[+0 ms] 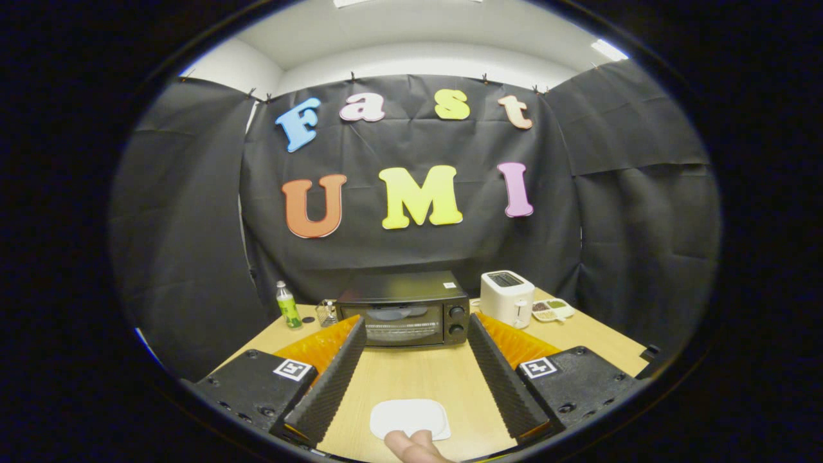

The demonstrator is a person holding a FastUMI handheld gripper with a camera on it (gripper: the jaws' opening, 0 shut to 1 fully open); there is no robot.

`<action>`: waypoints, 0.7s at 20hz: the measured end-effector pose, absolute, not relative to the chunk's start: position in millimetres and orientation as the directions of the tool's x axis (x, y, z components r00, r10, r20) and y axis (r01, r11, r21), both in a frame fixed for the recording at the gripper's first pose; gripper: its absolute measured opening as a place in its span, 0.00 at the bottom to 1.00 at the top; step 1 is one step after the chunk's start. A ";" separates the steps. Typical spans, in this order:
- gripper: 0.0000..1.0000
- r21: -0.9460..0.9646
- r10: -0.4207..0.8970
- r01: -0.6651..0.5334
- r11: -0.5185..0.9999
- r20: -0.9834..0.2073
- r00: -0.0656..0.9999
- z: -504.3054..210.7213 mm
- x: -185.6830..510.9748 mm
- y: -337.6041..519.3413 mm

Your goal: Open the toaster oven, put the food inside, and close the toaster oven door.

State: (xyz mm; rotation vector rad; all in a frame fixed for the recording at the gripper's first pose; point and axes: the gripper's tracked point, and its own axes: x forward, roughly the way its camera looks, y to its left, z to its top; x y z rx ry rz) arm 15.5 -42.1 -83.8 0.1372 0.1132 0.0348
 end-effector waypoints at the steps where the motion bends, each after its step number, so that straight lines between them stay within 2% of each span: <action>1: 1.00 0.136 0.042 -0.028 0.990 -0.105 0.994 -82.8 8.1 -43.5; 14: 1.00 0.072 0.059 -0.055 0.996 -0.052 0.997 -80.7 -39.4 -54.7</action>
